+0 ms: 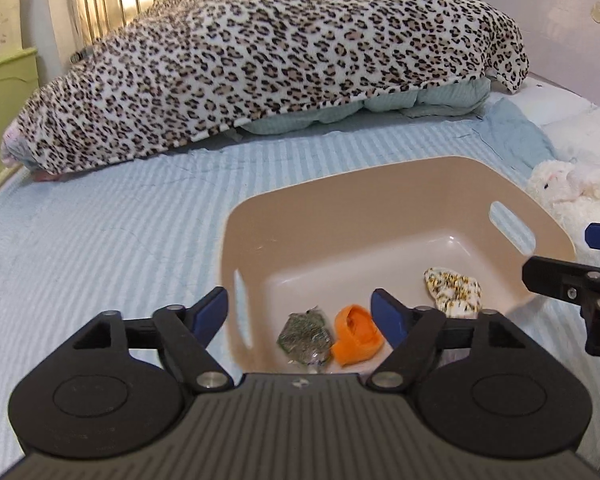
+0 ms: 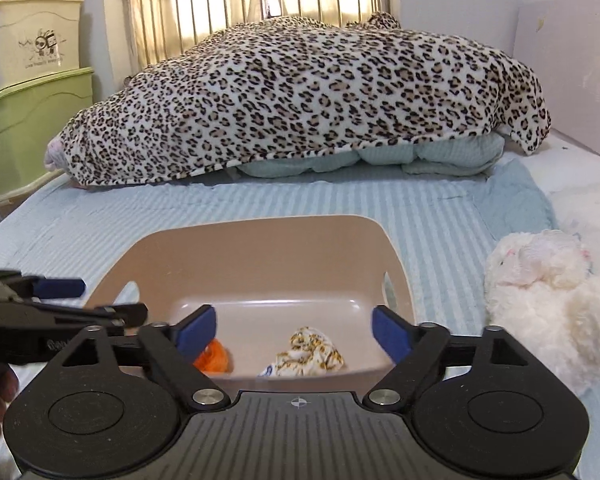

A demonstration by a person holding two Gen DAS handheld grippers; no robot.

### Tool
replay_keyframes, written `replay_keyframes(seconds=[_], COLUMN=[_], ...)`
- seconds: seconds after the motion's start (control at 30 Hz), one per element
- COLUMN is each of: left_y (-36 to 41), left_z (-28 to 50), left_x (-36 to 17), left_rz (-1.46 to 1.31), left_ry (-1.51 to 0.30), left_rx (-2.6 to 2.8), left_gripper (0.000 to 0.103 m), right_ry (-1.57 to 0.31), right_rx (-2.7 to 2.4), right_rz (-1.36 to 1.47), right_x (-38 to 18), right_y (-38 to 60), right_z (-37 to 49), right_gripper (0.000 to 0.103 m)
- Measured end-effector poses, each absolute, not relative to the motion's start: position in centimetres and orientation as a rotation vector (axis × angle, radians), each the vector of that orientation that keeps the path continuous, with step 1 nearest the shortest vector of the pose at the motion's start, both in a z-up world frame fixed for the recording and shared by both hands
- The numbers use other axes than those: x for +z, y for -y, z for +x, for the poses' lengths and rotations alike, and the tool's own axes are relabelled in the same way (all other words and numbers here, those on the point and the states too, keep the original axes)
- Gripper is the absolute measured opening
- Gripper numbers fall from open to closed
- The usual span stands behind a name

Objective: Organize objects
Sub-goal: 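Grasp the black gold-print box with left tool while right tool grasps small blue box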

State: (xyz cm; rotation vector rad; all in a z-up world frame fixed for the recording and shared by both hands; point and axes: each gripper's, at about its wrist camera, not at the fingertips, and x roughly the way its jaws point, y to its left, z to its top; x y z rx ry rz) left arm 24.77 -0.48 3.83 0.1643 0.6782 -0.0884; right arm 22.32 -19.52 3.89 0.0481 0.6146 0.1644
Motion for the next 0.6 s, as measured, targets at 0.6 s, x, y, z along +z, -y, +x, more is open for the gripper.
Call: replay_keyframes(seconds=[0.6], left_y=[-3.0], left_z=[18.6], left_x=[-0.4], left_rz=[0.191], left_ry=[-0.783], left_rx=[-0.097], left_gripper=[0.084], right_ry=[-0.789], right_rx=[0.188], right_rz=[0.000], right_x=[-2.4], right_y=[15.6], right_z=[16.0], right_gripper=[0.095])
